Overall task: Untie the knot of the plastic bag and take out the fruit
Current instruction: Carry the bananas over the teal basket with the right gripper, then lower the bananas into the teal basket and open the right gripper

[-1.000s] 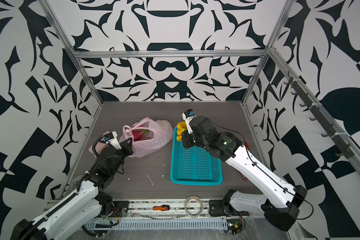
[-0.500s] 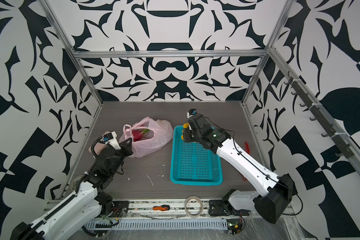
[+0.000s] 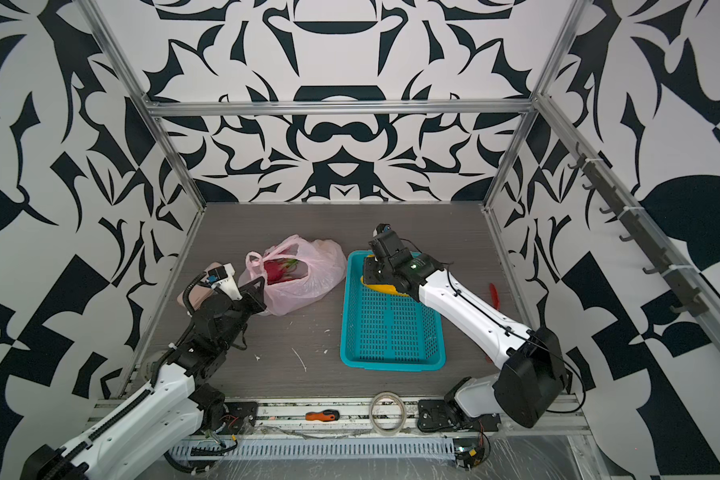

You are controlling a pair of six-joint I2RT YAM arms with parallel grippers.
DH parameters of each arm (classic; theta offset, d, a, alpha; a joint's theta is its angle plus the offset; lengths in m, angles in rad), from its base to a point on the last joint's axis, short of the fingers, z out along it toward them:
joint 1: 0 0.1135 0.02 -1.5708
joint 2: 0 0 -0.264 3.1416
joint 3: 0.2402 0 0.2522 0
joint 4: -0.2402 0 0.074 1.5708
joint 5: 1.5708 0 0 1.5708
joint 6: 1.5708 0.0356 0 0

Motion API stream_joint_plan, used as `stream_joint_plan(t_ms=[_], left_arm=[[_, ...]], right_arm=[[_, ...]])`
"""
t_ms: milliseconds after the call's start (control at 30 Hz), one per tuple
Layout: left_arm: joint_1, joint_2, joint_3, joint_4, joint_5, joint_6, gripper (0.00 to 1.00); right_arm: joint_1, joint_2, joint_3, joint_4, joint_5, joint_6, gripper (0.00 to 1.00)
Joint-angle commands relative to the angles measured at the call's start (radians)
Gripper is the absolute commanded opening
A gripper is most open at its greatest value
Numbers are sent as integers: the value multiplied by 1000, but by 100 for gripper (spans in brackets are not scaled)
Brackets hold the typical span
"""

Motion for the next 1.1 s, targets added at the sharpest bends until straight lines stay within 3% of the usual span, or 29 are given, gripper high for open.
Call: stream_joint_plan(t_ms=[0, 533, 900, 1067], left_arm=[[2, -3, 14, 12, 6, 12, 0], [2, -20, 13, 1, 13, 14, 0], [2, -48, 9, -21, 6, 20, 0], [2, -55, 11, -32, 4, 25, 0]], right_arm=[[0, 3, -7, 20, 16, 7, 0], [0, 74, -52, 50, 22, -2, 1], [0, 84, -60, 68, 21, 6, 21], [0, 100, -62, 79, 19, 13, 22]])
